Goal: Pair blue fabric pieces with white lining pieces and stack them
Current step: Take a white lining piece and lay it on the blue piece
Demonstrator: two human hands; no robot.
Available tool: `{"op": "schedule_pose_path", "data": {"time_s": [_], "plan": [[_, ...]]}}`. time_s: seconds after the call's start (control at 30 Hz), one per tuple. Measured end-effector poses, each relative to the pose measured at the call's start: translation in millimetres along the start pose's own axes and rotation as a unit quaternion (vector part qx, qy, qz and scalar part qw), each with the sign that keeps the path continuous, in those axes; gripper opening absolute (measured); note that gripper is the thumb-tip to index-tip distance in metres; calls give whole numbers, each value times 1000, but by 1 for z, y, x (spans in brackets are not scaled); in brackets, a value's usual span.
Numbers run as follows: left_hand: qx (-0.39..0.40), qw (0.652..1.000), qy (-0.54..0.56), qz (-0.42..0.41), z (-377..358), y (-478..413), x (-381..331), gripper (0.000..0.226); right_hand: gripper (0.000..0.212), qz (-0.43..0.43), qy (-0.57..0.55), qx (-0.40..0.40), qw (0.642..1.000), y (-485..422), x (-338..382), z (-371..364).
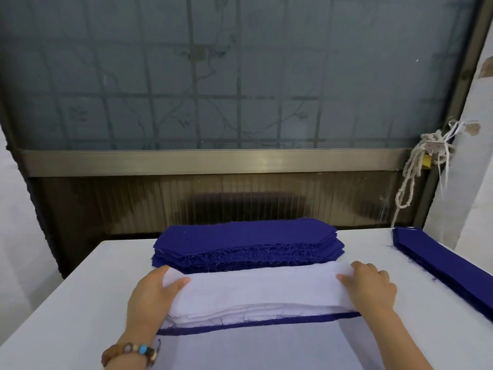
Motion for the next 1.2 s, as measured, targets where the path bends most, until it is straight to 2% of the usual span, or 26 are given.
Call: {"op": "schedule_pose_path", "data": {"time_s": [0.17,0.27,0.37,0.47,0.53,0.6,0.67,0.73,0.8,0.87,0.93,1.0,1.1,1.2], "plan": [[-42,996,-71,39,1,1,4,46,38,41,-117,31,992,-4,-2,-5],[-69,995,-59,28,8,8,-8,28,36,68,-142,24,987,2,0,-1],[-67,996,-53,-15,16,12,-22,12,42,59,-181,31,981,3,-3,9],[-64,998,25,2,32,13,-23,16,44,32,-261,6,965,2,-12,28],[-54,991,118,19,43,19,-24,5,46,11,-314,-1,949,5,-18,36],[-50,988,144,14,57,28,-26,11,54,-8,-340,9,940,10,-26,36],[-31,989,142,11,66,33,-21,18,57,-5,-338,25,941,20,-31,36],[-9,994,109,12,73,38,-11,35,58,13,-324,45,945,34,-33,35],[11,997,72,22,78,46,0,49,55,32,-310,59,949,47,-38,31],[30,998,58,26,80,54,10,53,46,50,-300,71,950,57,-42,26],[41,998,40,34,80,61,20,48,35,71,-297,81,949,67,-44,22],[59,997,30,31,77,68,25,45,13,92,-300,77,946,75,-45,21],[84,996,31,-9,70,82,28,41,17,102,-281,59,952,84,-50,17],[93,994,22,-50,68,92,23,19,12,127,-273,24,953,93,-52,18]]}}
Point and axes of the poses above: each hand's wrist, its own y-axis away from the middle knuckle, its own z-axis out of the back of the hand, x = y × z, the point moved 8 cm from there along -y, towards the middle knuckle, and after that the axes turned 2 degrees about z, right-handed, at the moved point
